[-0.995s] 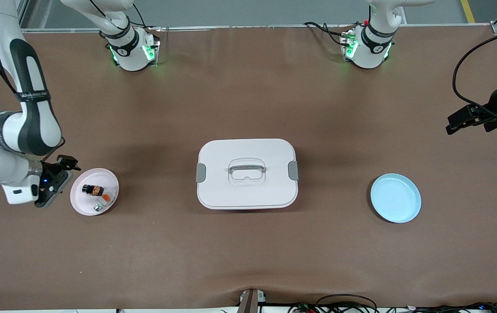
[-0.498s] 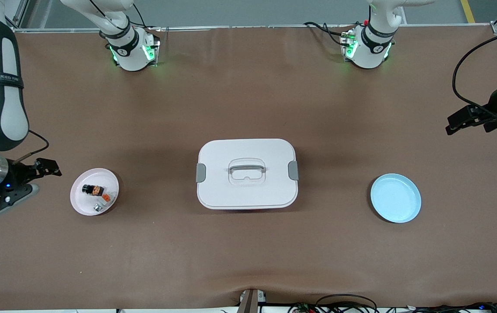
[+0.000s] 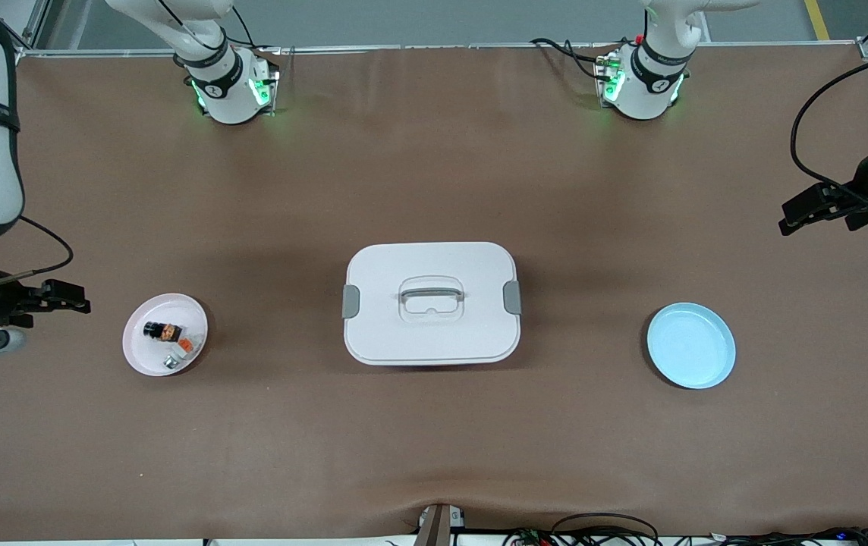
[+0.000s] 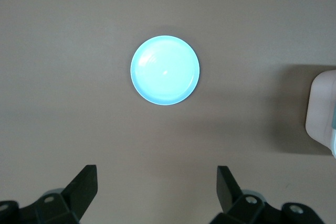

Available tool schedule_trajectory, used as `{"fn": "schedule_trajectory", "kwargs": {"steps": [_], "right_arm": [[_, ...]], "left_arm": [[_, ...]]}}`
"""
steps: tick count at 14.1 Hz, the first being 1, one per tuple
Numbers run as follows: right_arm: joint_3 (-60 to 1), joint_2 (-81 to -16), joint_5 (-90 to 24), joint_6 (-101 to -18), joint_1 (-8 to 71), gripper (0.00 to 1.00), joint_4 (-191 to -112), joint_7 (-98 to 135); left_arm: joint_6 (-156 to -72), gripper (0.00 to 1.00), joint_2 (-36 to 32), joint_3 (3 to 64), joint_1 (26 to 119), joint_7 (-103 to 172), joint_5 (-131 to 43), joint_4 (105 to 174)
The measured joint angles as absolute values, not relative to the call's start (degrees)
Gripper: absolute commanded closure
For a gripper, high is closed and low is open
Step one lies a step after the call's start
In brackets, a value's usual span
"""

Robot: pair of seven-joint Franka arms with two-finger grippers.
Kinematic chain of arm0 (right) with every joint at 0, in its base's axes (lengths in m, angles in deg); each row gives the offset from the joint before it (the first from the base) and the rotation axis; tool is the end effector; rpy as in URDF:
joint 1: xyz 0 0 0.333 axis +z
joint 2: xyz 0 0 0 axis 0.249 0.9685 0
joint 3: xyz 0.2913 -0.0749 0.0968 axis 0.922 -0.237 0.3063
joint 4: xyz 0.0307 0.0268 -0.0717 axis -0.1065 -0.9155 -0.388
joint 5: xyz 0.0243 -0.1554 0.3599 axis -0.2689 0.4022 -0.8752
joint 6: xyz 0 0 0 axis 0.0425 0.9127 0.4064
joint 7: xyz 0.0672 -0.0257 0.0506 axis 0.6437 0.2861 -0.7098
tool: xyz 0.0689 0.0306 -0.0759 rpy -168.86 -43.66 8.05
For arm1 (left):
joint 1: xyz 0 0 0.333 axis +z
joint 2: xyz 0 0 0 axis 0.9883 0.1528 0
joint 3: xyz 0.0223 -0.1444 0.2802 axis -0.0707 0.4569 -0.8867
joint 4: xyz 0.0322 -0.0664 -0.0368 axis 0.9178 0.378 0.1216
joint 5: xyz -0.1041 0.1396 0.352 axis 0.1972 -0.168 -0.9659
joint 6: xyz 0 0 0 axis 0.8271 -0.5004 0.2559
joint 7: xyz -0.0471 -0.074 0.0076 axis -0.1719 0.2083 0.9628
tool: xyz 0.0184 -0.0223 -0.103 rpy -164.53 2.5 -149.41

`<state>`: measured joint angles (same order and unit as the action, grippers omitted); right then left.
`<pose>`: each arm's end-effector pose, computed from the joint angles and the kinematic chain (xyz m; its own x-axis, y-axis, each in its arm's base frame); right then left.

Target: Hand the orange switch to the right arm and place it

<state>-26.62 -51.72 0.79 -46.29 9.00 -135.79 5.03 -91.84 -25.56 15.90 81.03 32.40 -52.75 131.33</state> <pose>0.6593 -0.0838 0.4784 0.9838 0.1783 -0.0198 0.1773 -0.9832 -0.0445 0.5718 -0.0086 0.6013 0.9977 0.0643 0.0220 0.0642 -0.9979 0.0075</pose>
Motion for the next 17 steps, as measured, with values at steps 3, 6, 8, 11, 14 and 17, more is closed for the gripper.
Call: {"fn": "schedule_trajectory", "kwargs": {"steps": [3, 6, 8, 11, 14, 17], "right_arm": [[-26.72, -54.18, -0.07, -44.41, 8.06, 0.00, -135.76, 6.67], [-26.34, -56.69, 0.07, -41.50, 8.27, 0.00, -135.75, 9.49], [-25.90, -58.28, 2.74, -38.92, 9.04, 0.00, -135.64, 10.47], [-25.80, -59.42, 6.18, -31.80, 10.95, 0.00, -132.33, 11.38], [-26.09, -59.98, 6.35, -27.45, 10.96, 0.00, -128.85, 11.67], [-26.24, -60.05, 6.36, -26.23, 10.83, 0.00, -125.95, 11.67]], "left_arm": [[-91.82, 0.00, -25.56, 15.90, 81.03, 32.40, -52.75, 131.30], [-91.81, 0.00, -25.56, 15.90, 81.04, 32.40, -52.75, 131.27], [-91.80, 0.00, -25.56, 15.90, 81.05, 32.40, -52.75, 131.27], [-91.79, 0.00, -25.56, 15.90, 81.04, 32.40, -52.75, 131.26], [-91.78, 0.00, -25.56, 15.90, 81.05, 32.40, -52.75, 131.25], [-91.78, 0.00, -25.56, 15.90, 81.04, 32.40, -52.75, 131.24]]}}
